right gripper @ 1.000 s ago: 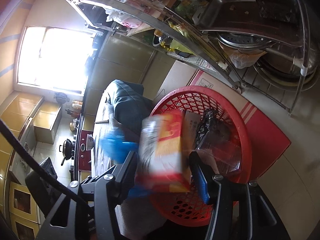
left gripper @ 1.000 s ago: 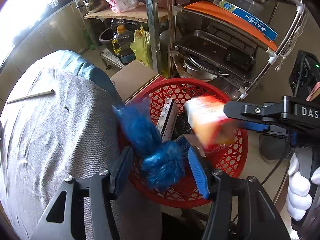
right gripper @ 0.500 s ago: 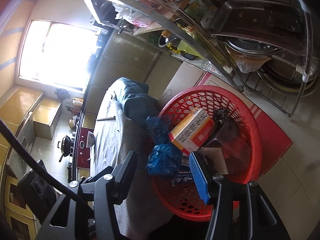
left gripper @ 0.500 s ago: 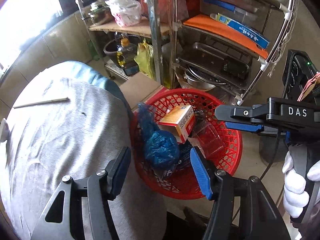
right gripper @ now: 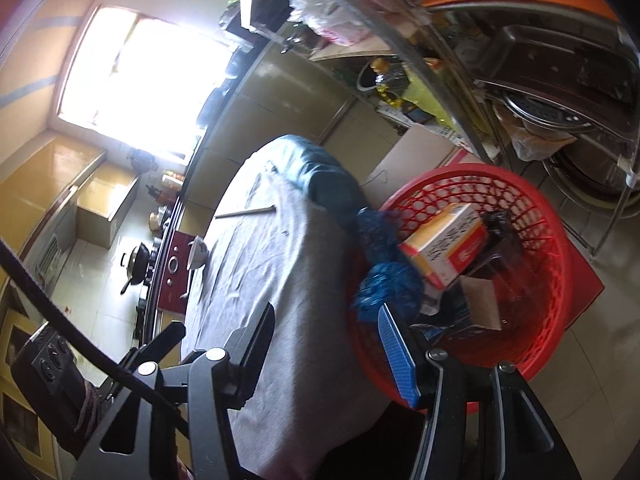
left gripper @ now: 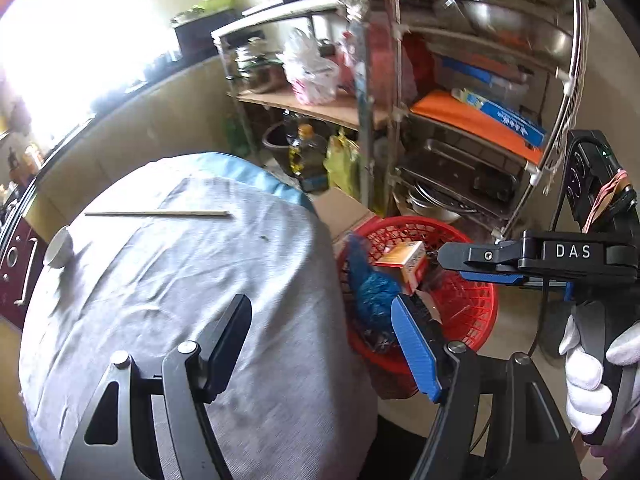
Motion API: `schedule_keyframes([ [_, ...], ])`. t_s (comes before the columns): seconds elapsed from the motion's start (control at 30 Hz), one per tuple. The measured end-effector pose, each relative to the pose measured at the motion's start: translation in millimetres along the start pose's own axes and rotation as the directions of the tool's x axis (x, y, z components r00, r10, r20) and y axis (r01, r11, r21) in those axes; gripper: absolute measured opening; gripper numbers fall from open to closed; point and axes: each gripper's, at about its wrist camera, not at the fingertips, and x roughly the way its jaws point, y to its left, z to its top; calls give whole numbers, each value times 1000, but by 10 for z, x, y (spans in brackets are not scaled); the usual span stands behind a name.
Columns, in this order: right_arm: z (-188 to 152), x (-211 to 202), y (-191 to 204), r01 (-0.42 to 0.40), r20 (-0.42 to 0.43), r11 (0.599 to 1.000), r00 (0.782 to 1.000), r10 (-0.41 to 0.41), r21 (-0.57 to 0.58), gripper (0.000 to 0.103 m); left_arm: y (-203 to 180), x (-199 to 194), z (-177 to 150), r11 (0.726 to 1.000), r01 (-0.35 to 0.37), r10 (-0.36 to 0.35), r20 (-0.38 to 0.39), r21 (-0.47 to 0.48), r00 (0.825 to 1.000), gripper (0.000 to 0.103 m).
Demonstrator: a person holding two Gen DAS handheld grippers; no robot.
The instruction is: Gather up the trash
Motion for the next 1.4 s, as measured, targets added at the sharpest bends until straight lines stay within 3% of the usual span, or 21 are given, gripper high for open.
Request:
schedule_keyframes([
  [0.27,-232,101,555,0,-29,991,1000,-4,-134,58,452,-411,-241,993,-63,69,57,-100,996,74],
  [0.53,-433,246,1236,19,-33,943,999,-31,-332,58,1027,-706,-481,951,-200,223,75,-237,972,74],
  [0.73,-540,313,1745,14,-17,892,1000,-25,-452,58,1439,-899,-645,898,-296,333,63,-326,941,74],
  [1.0,-762,520,2291,-10,-33,818,999,-11,-576,58,1921,-1133,-858,813,-413,465,32,-410,884,74],
  [1.13,-903,616,2511,-28,-46,784,999,-1,-620,58,2076,-1218,-958,772,-460,518,15,-439,855,85],
  [1.2,-957,650,2590,-36,-51,770,999,5,-637,58,2145,-1258,-1000,753,-477,540,11,-453,841,85],
  [1.4,-1135,727,2808,-47,-56,721,998,11,-691,59,2301,-1337,-1093,720,-493,562,-6,-488,827,85],
])
